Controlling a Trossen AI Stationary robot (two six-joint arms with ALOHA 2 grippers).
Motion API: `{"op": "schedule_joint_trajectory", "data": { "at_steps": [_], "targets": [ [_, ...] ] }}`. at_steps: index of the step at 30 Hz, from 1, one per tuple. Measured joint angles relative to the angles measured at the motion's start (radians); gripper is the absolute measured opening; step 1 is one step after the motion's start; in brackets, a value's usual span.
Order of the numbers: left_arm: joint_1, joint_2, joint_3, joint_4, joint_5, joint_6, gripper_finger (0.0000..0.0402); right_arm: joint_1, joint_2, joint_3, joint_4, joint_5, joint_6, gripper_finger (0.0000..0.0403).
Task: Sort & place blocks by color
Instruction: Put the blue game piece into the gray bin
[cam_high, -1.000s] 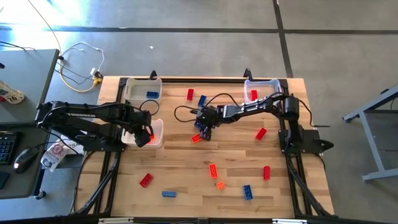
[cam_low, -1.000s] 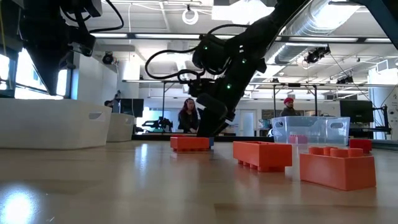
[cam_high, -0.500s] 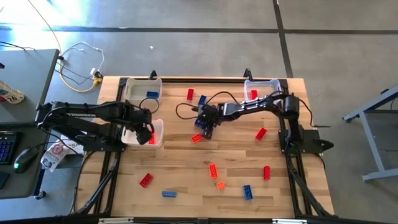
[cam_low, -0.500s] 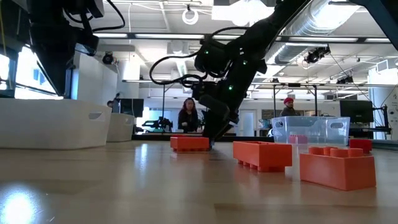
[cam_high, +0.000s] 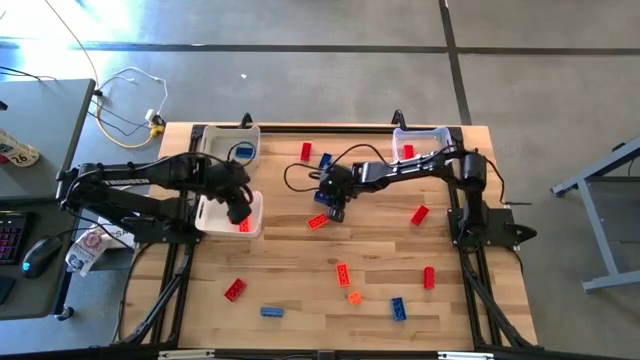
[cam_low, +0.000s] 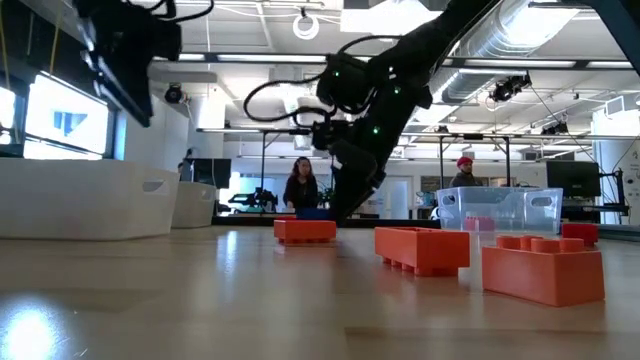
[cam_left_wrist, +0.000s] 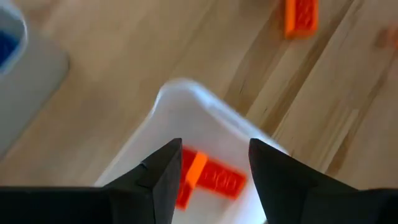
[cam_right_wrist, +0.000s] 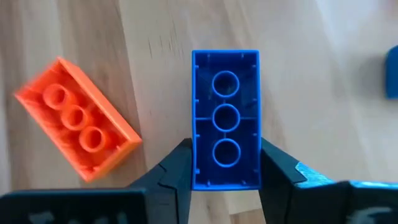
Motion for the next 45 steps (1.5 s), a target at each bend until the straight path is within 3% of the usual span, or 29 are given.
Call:
{"op": "schedule_joint_trajectory", "data": {
  "at_steps": [10,18,21,28,40,45],
  "targets": [
    [0.118,0.0,0.002,0.214,0.059,0.133,0.0183,0.0,-0.076,0.0,0.025,0.002,-0.084,0.0111],
    [0.255,0.0,0.002,0.357,0.116,0.099,0.0223,0.01,-0.098,0.013,0.127,0.006,-0.217,0.0111],
    [0.286,0.0,0.002,0.418,0.116,0.07,0.0228,0.019,-0.099,0.044,0.15,0.062,-0.275,0.0111],
    [0.31,0.005,0.002,0.523,0.207,0.037,0.0226,0.029,-0.099,0.142,0.153,0.171,-0.376,0.0111],
    [0.31,0.118,0.002,0.583,0.252,0.018,0.0225,0.048,-0.099,0.184,0.195,0.193,-0.492,0.0111],
    [0.31,0.185,0.002,0.682,0.375,0.018,0.0225,0.066,-0.099,0.184,0.233,0.221,-0.542,0.0111]
  ]
}}
